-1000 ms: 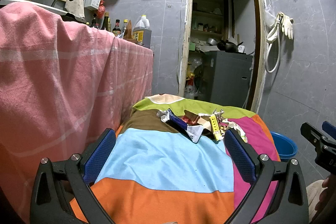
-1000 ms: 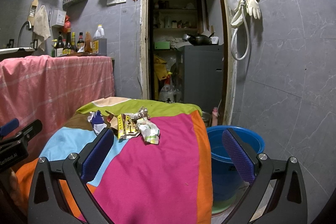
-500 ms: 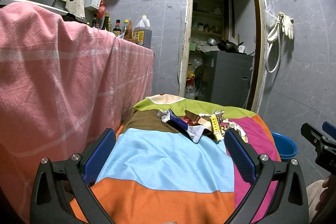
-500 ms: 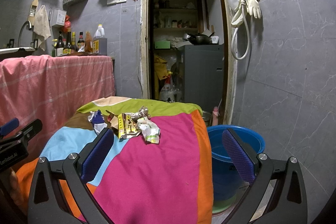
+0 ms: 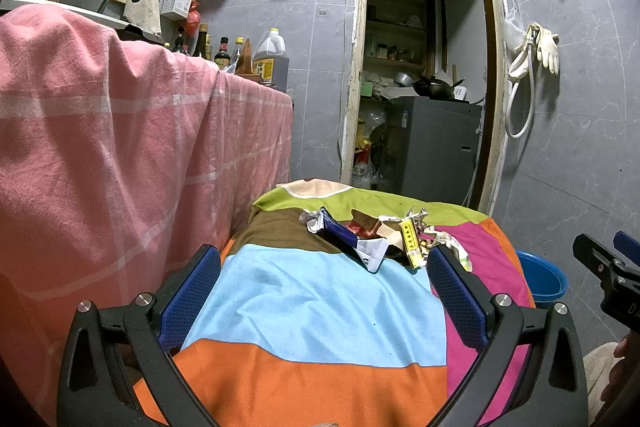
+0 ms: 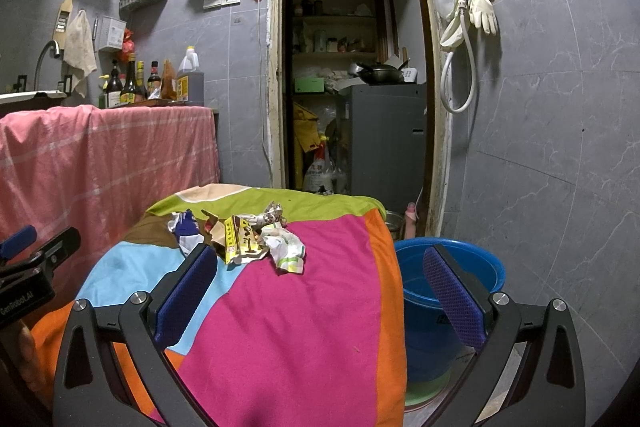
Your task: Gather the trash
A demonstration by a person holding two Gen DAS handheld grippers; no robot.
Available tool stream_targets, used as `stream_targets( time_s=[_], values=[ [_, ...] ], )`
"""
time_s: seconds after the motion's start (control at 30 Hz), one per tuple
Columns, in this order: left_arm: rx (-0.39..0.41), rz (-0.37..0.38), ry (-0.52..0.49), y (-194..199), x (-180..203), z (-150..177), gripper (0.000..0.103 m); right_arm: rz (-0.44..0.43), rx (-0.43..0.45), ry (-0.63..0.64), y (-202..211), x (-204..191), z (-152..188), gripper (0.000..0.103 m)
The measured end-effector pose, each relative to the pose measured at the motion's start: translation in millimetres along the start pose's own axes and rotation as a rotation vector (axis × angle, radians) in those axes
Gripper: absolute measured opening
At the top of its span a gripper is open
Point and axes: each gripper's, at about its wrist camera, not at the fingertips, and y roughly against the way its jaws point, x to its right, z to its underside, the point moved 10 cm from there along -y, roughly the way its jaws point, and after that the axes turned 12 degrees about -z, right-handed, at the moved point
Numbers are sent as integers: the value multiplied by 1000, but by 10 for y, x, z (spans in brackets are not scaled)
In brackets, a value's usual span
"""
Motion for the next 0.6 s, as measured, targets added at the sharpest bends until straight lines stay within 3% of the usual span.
stream_targets(
  time_s=[0.6],
  values=[
    [8,-4,-11,-72,-11,-80,101,-10,26,9,-52,-13,-37,103]
  ],
)
